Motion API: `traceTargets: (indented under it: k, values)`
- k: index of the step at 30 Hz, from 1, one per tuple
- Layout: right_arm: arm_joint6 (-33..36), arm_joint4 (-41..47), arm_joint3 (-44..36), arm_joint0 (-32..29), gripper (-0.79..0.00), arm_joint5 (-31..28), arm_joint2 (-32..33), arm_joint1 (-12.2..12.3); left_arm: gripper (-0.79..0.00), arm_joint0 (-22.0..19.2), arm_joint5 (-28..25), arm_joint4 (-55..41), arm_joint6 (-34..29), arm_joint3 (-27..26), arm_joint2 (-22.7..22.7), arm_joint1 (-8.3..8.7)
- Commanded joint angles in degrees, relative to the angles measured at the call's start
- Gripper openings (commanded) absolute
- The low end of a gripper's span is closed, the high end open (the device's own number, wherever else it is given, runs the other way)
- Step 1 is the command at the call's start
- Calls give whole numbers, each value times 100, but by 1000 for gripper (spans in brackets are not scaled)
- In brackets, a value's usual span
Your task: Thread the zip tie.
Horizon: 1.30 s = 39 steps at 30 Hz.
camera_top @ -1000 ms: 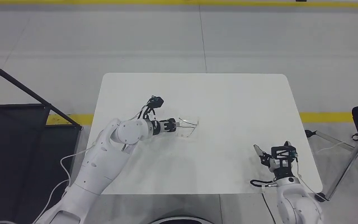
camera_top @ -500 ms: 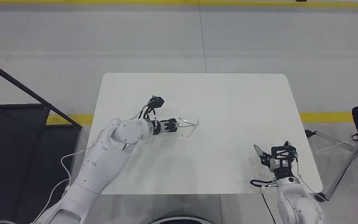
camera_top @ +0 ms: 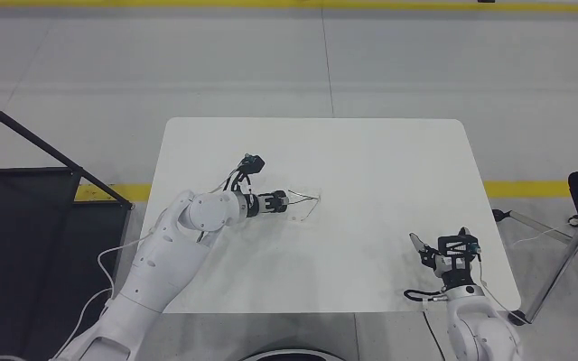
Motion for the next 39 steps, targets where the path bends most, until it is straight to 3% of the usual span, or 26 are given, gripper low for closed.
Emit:
traceTargets:
  k: [1,11,22,31,39]
  values:
    - [0,0,0,0,0,0,0,0,-785,17,-29,4,8,-34,-22,8]
    - [0,0,0,0,0,0,0,0,-785,283,-469,-29,-53,-434,-297,110]
    - [0,0,0,0,0,0,0,0,-785,768,-1533,26,126,-955,-714,264]
    - [0,0,0,0,0,0,0,0,-785,1057,-2454,-595,-233,-1085,-1108,395]
    - [315,-67,-340,-100,0,-217,-72,-11,-785,1098,-2510,-688,-285,-1079,-1198,425]
